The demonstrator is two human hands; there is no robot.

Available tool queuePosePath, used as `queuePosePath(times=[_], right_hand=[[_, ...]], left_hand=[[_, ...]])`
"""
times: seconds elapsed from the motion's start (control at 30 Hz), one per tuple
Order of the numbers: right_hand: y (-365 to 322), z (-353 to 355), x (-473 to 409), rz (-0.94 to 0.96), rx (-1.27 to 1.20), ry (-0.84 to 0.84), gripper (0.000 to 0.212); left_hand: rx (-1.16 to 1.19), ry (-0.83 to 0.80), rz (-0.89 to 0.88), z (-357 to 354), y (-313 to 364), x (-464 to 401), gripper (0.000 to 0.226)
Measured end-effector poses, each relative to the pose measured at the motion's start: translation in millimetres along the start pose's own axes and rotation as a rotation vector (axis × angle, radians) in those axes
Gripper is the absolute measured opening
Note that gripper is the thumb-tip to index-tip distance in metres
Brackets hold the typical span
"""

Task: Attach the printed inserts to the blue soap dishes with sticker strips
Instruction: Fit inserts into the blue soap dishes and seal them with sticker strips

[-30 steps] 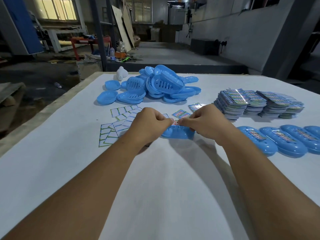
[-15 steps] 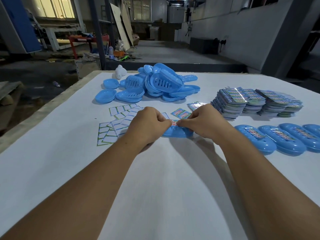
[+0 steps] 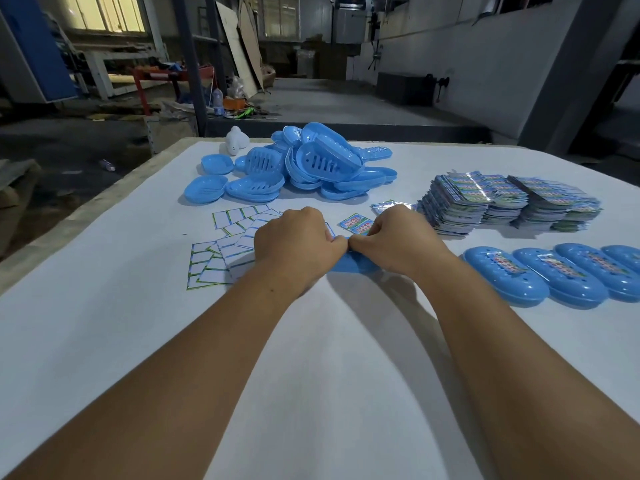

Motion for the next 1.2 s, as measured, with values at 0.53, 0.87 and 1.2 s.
queuePosePath(times=[0.53,0.87,1.2], right_hand=[[4.5,0.3,-1.9,-0.005,0.108,0.019,0.050],[-18.1,4.5,19.8,0.292,-0.141,-0.032,0.051],[-15.8,-1.6,33.8,0.290,-0.054,-0.078,0.077]], left_hand=[[-0.076,-0.001,-0.049,0.6,2.4,5.1,0.033],[0.143,0.074,0.005,7.7,-14.7,2.1,0.031],[0.155,0.070,-0.020,6.0,-16.2,3.8,0.034]])
Point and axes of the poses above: each hand's wrist, its own x-axis away from the middle knuckle, its own z-axis out of the back of the hand, y = z × x, the point moved 6 cm from there along -x, towards the middle knuckle, and after that the axes turned 7 degrees about x, right-handed, at the moved point
